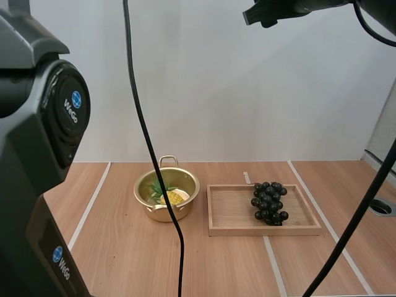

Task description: Open the pot, put the pineapple inside, and close it

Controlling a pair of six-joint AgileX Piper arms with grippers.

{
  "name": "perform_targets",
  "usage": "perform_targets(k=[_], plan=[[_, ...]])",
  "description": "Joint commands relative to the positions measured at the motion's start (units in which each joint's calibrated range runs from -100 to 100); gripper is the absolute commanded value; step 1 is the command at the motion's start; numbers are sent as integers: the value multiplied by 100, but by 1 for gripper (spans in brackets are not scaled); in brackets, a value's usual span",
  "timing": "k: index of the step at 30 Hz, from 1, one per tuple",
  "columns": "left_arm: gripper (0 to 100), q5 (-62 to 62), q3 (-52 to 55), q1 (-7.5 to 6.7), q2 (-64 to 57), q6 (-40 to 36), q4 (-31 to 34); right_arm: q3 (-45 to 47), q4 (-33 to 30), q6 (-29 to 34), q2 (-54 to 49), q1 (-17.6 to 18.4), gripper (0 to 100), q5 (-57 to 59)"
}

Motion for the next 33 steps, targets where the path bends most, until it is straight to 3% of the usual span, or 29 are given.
perform_targets(k=[1,21,33], plan=[[0,0,531,-6,-38,-63,-2,-9,-81,15,-84,-21,100,-86],[0,0,2132,-6,-38,-26,80,-9,-81,15,-84,-21,100,-103],[0,0,3705,-6,-38,32,40,-9,-208,15,-84,-21,100,-103]])
